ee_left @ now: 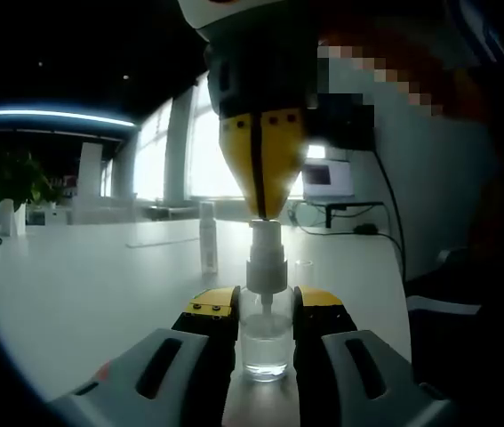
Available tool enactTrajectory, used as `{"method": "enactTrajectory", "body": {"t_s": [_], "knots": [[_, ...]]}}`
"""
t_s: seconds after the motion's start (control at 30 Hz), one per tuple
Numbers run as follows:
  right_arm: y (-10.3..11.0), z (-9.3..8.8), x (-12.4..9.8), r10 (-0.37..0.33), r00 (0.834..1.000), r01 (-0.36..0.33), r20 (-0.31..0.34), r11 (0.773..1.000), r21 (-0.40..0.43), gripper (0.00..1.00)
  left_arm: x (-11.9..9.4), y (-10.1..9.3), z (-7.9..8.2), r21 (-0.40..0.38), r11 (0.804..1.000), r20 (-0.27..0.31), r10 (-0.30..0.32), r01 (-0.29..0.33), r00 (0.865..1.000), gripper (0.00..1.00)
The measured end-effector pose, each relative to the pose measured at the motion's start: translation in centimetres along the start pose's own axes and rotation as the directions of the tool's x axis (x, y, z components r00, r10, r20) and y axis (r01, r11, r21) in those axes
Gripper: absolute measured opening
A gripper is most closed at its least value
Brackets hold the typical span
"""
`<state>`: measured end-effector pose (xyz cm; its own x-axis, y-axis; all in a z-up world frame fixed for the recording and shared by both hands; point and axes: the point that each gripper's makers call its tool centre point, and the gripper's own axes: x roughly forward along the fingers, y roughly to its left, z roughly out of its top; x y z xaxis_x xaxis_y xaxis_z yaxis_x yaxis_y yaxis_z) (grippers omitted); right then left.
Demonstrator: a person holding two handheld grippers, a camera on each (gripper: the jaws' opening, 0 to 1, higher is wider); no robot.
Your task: Clamp pump bottle remove cover press pump head put on cover
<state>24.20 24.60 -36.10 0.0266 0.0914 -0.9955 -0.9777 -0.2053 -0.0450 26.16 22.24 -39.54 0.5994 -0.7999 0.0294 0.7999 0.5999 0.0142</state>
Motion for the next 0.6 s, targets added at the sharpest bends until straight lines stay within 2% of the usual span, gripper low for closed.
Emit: {"method": "enactTrajectory", "body": {"t_s": [0.4,0.6], "knots": [[0.01,-0.02,0.54,-0.001,1.000,0.001,-0.013,1.000,0.025,0.00,0.01,0.09,-0.04,-0.004,1.000,-0.001,0.000,0.000,1.000,0.15],[0.03,-0.04,0.67,-0.008,1.000,0.008,-0.025,1.000,-0.011,0.00,0.04,0.06,-0.03,-0.006,1.000,-0.001,0.000,0.000,1.000,0.15]]}}
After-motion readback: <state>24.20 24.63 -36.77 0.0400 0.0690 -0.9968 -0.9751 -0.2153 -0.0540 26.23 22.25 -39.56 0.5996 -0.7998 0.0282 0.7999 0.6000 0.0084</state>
